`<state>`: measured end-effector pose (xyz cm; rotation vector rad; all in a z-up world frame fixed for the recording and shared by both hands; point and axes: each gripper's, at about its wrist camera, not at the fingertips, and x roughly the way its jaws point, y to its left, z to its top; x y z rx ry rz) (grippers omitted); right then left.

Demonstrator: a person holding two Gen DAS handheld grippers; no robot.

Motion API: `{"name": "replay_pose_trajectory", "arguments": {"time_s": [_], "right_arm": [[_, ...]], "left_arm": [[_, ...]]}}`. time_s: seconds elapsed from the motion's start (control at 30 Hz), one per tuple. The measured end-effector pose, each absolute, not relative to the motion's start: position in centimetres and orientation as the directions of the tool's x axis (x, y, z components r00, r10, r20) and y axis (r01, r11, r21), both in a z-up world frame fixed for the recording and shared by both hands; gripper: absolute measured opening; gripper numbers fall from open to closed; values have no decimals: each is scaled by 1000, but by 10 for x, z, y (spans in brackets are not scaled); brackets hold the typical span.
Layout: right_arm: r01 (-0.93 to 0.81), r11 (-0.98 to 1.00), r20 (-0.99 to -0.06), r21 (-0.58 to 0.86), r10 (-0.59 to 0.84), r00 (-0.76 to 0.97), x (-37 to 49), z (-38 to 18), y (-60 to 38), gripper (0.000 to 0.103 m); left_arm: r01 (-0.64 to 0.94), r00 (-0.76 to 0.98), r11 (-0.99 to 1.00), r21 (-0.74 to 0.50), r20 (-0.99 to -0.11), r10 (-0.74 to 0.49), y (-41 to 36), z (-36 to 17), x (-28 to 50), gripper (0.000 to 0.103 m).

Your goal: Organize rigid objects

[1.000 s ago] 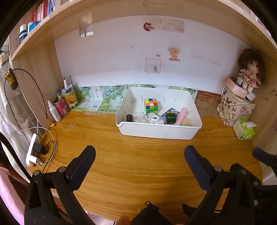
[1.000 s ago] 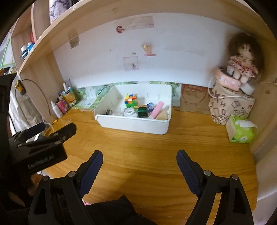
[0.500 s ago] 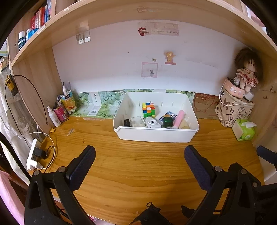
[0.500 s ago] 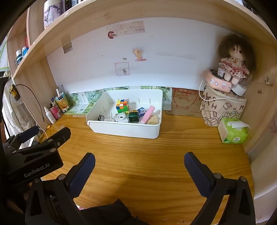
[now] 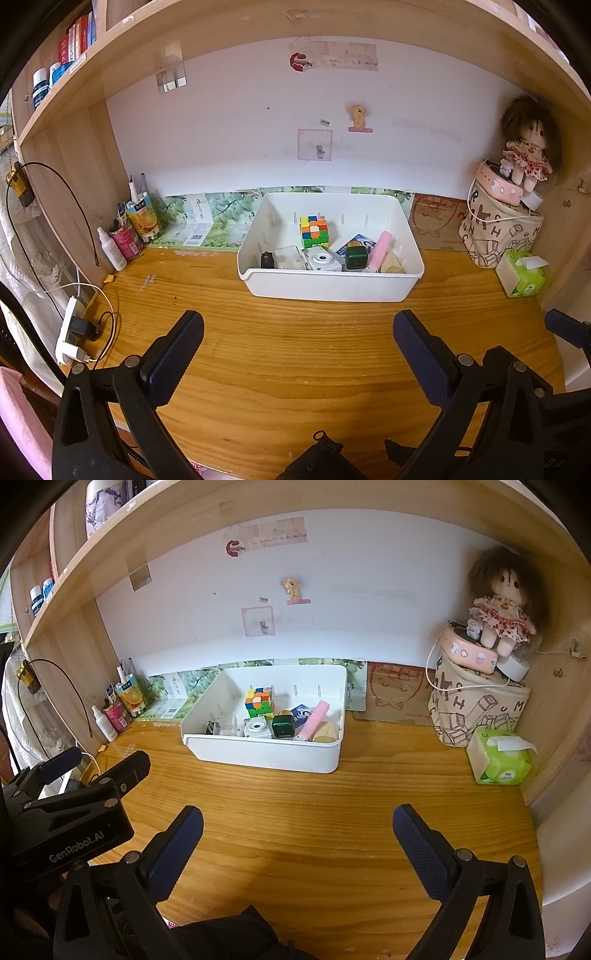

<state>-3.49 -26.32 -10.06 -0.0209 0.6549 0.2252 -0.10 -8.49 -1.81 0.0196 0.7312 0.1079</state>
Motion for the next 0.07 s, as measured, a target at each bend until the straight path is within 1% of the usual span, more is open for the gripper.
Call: {"name": "replay_pose_trajectory", "arguments": {"time_s": [0.07], "right_arm": [[-212,976,-609,52,199,768,-34,-101,-263,103]], "left_arm": [[-88,738,995,57,-667,103,-86,-19,0,102]]}}
